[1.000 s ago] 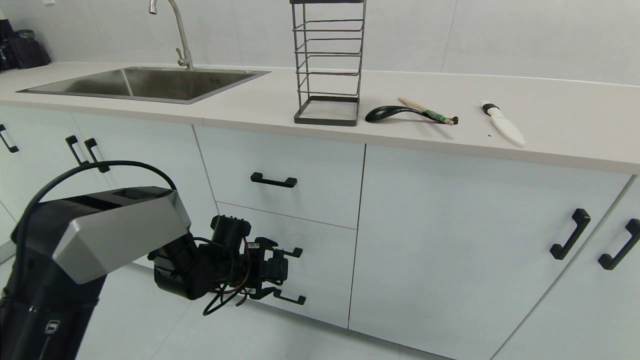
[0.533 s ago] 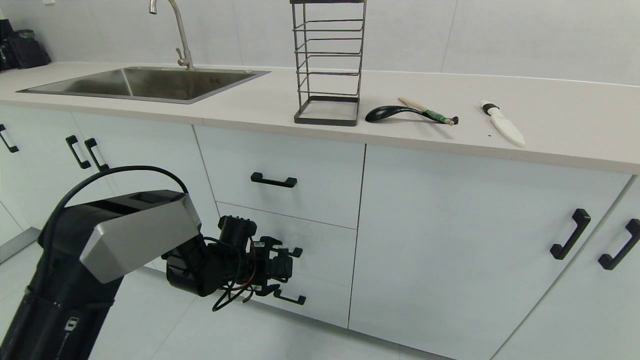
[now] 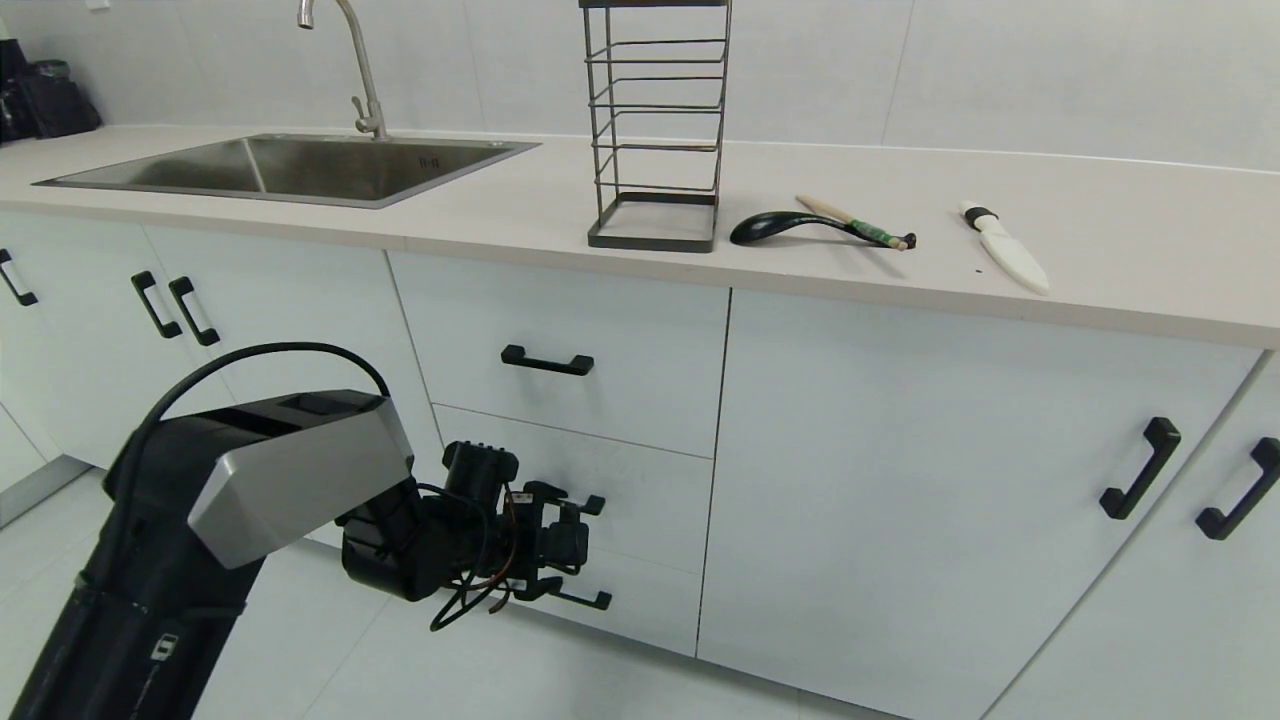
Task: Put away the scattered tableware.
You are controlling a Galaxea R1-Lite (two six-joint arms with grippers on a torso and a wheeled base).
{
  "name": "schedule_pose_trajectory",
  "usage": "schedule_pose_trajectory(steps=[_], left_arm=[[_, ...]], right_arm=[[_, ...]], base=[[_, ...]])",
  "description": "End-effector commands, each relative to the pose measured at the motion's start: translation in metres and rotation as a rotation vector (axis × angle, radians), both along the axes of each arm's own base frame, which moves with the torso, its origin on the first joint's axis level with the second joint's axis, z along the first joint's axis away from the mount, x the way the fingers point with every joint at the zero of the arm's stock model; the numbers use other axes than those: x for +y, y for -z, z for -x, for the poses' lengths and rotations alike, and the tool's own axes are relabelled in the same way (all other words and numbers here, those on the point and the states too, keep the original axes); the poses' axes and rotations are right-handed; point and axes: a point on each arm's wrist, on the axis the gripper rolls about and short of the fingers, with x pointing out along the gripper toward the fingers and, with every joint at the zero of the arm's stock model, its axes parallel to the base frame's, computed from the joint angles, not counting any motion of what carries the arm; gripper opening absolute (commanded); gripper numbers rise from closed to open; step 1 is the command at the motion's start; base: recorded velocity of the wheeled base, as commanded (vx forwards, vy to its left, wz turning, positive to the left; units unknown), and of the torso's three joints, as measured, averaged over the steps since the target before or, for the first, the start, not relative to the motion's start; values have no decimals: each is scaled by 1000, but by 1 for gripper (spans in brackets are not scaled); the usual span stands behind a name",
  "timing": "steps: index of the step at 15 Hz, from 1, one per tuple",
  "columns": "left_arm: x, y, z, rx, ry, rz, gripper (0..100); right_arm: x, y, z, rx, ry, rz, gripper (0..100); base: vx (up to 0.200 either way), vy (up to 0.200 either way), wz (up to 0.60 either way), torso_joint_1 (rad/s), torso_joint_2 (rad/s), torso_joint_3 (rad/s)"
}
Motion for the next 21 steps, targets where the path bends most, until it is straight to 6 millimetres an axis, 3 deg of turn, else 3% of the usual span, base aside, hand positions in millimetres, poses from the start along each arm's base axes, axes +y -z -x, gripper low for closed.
schedule_pose_trajectory(steps=[1, 16, 19, 21], left_arm=[[1, 2, 4, 17, 0, -9, 100], [8, 2, 21, 36, 5, -77, 100], [9, -22, 25, -5, -2, -53, 100], [7, -56, 45, -41, 19, -33, 100]], right_arm=[[0, 0, 0, 2, 0, -2, 0], [0, 0, 0, 2, -1, 0, 0], [0, 0, 0, 2, -1, 0, 0], [0, 0, 0, 2, -1, 0, 0]], base=[[0, 0, 0, 0, 0, 0], [0, 0, 0, 0, 0, 0], [0, 0, 0, 0, 0, 0], [0, 0, 0, 0, 0, 0]])
